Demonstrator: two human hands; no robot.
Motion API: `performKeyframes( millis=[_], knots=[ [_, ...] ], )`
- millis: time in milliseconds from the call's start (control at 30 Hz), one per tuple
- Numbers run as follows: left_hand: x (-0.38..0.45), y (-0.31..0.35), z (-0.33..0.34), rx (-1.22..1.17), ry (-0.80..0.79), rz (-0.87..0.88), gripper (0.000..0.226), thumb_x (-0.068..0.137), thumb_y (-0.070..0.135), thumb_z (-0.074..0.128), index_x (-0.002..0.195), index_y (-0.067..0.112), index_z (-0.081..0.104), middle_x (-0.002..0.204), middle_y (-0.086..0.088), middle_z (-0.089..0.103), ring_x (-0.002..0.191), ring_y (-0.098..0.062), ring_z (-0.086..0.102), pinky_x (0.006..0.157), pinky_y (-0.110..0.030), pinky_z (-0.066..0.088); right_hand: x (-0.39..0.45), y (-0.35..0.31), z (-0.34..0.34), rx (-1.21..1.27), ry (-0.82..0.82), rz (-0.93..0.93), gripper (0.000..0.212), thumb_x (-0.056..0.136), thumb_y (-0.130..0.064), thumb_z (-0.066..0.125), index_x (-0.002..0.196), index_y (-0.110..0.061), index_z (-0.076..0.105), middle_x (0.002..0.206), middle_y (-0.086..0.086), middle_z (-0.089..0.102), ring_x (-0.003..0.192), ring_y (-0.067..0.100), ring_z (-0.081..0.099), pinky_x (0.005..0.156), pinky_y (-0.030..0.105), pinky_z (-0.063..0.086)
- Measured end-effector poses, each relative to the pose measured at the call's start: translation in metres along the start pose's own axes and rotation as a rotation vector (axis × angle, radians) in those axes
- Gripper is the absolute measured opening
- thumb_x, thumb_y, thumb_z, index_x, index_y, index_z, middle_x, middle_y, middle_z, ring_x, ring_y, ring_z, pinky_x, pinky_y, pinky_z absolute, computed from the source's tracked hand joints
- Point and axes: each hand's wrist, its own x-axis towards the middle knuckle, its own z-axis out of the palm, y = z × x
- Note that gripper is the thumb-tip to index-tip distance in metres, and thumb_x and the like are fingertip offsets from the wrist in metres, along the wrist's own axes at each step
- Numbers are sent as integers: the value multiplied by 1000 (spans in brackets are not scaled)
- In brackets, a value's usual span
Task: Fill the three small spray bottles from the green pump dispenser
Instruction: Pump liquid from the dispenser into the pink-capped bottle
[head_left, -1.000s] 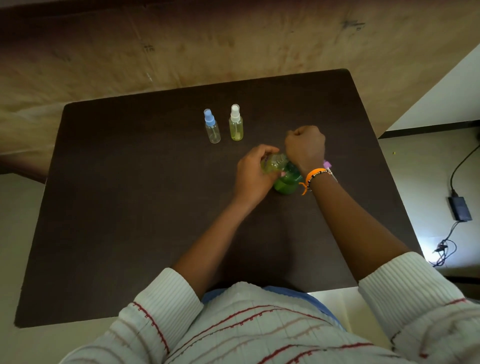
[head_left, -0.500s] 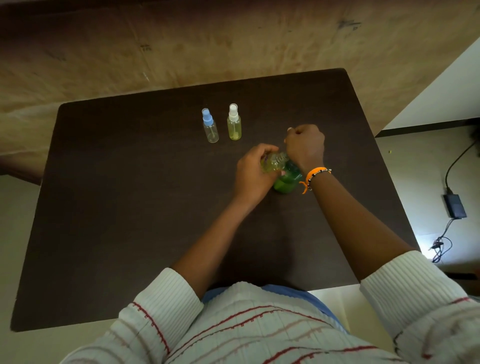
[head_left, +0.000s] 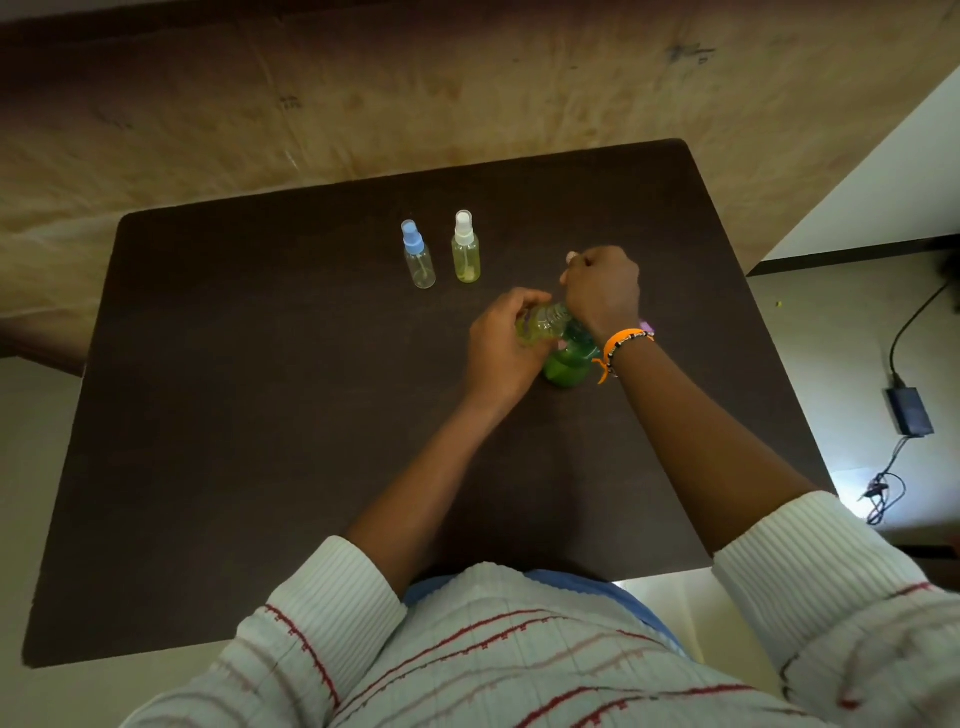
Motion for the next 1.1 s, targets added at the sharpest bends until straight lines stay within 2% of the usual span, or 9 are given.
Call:
performKeyframes(
  millis=[167, 300, 433, 533, 733, 800, 867, 967, 1100],
  knots=[
    [1, 0, -1, 3, -6, 11, 42, 63, 8, 80, 101, 13, 64, 99, -1, 68, 92, -12, 63, 80, -24, 51, 4, -1, -1, 0, -84, 43, 42, 99, -37, 46, 98, -3, 71, 101, 13, 69, 99, 32, 63, 80, 32, 44],
    [0, 0, -2, -14, -4, 15, 43, 62, 7, 80, 101, 13, 64, 99, 0, 67, 93, -12, 63, 80, -19, 49, 5, 0, -4, 47, -154, 97, 51, 99, -45, 41, 101, -4, 72, 80, 0, 61, 91, 25, 59, 88, 36, 46],
    [1, -1, -1, -9, -8, 19, 43, 62, 6, 80, 101, 12, 64, 98, -1, 68, 92, -13, 63, 80, -22, 50, 7, 6, 1, 17, -36, 26, 47, 101, -36, 41, 98, 1, 70, 101, 17, 69, 95, 32, 64, 76, 30, 42],
    [1, -1, 0, 0, -14, 18, 43, 62, 7, 80, 101, 12, 65, 97, -2, 68, 91, -14, 64, 80, -29, 53, 6, 8, 2, -4, -21, 4, 45, 102, -32, 39, 99, 1, 69, 104, 19, 69, 96, 35, 64, 74, 30, 41],
    [2, 0, -3, -3, -9, 33, 42, 61, 8, 81, 99, 13, 64, 97, -1, 68, 90, -13, 64, 79, -27, 52, 9, 0, -7, 22, -295, 112, 59, 94, -59, 39, 88, -11, 73, 112, 13, 64, 106, 30, 59, 99, 42, 45],
    [1, 0, -2, -13, -13, 32, 41, 61, 8, 80, 99, 14, 64, 97, -1, 68, 90, -11, 63, 78, -24, 51, 9, 0, -9, 36, -302, 120, 58, 96, -57, 39, 79, -13, 73, 106, 11, 64, 102, 27, 58, 99, 41, 45],
    [0, 1, -1, -25, -17, 32, 40, 62, 7, 80, 98, 14, 64, 96, -1, 68, 89, -12, 64, 77, -24, 51, 8, 2, -8, 16, -220, 110, 55, 99, -49, 38, 90, -8, 74, 99, 8, 64, 98, 26, 59, 96, 39, 46],
    [-2, 0, 1, -18, -9, 19, 40, 62, 6, 79, 98, 12, 65, 96, -2, 68, 90, -14, 63, 78, -26, 51, 6, 5, -3, -22, -115, 102, 52, 100, -43, 35, 109, -4, 69, 115, 15, 66, 108, 34, 60, 96, 41, 46],
    [0, 1, 0, 0, -5, 32, 42, 61, 6, 80, 99, 12, 65, 96, -1, 68, 89, -12, 63, 75, -20, 49, 7, 3, -2, -35, -160, 108, 59, 99, -51, 32, 110, -6, 68, 119, 15, 64, 111, 34, 58, 98, 41, 45]
  ],
)
